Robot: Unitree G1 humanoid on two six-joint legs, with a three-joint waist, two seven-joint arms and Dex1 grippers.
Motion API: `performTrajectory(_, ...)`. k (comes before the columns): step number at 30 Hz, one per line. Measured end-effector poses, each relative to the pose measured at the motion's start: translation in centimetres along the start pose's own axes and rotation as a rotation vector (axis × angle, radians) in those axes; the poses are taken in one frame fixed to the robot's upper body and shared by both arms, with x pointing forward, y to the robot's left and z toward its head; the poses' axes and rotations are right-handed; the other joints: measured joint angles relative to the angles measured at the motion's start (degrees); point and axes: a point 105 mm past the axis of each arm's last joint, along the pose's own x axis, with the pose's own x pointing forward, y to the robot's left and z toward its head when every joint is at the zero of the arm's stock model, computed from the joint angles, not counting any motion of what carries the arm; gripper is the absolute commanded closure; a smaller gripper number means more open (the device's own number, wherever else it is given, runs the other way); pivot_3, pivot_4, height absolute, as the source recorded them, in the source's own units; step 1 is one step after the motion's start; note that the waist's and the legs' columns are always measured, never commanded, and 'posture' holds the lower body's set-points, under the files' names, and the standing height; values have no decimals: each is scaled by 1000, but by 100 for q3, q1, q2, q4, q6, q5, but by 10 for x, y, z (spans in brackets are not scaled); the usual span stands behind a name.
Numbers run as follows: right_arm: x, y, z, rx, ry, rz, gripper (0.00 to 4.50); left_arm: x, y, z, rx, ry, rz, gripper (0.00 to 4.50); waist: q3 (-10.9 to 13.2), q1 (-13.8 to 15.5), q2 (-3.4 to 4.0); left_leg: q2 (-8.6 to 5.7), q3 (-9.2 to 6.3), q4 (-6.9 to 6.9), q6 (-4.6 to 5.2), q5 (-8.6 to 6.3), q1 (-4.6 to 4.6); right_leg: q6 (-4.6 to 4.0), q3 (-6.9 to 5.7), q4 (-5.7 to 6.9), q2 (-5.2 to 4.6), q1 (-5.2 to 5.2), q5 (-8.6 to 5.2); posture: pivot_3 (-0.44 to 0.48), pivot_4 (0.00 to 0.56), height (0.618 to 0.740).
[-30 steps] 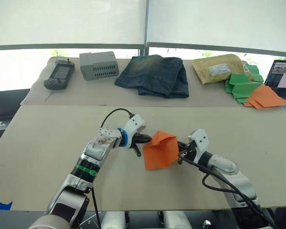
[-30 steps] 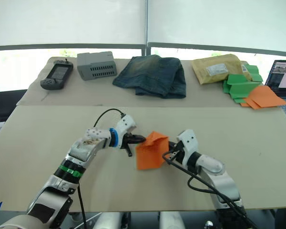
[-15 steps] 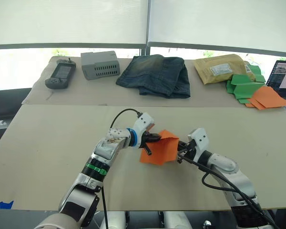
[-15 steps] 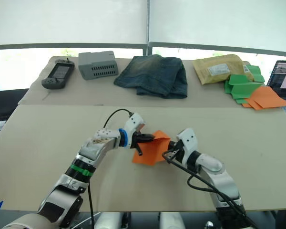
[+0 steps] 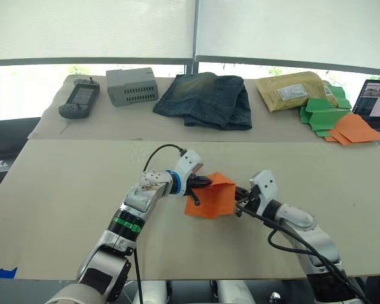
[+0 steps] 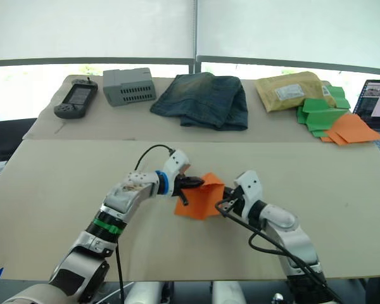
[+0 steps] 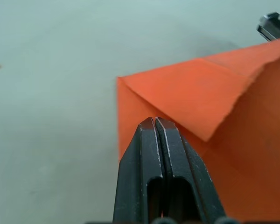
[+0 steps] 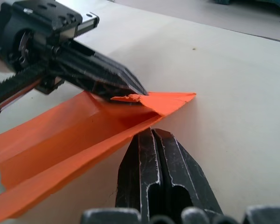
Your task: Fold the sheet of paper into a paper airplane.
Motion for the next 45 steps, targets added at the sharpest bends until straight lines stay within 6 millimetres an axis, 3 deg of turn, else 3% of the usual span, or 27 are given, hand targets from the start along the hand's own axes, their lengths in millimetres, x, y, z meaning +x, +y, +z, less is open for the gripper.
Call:
performTrajectory(5,0,-1,-1,2,5,-1,4500,-6,12,15,-73,-72,36,4444,0,1,0,-2,1,2,0,0,-2,-1,0,-1,-3,1,2,0,150,722)
performTrajectory(13,1,-1,-1,-2,5,1,4500,7,-12,23,-90,-103,-67,4444,0,7,0,-9,1,3,0,0,-3,-26,1,-2,-5,1,21,0,150,722)
performTrajectory(18,1,-2,-1,-2,5,-2,4500,11,-19,13,-71,-57,-88,4444,0,-14,0,-3,3,3,0,0,3,-23,5,0,4,2,19,0,150,722)
performTrajectory(23,2,-2,0,-1,2,-5,4500,8,-18,-11,-57,28,-79,4444,0,-5,0,5,2,4,0,0,5,-24,5,2,18,1,19,0,150,722)
performTrajectory(35,24,5,24,-21,-71,43,4500,14,-24,-9,-51,21,-94,4444,0,0,0,4,4,9,0,1,3,-31,7,1,18,2,25,0,150,722)
performTrajectory(45,41,14,20,-28,-58,88,4500,3,-15,-13,-31,38,-62,4444,-1,-28,1,7,4,8,0,0,7,-40,7,3,20,2,31,0,150,722)
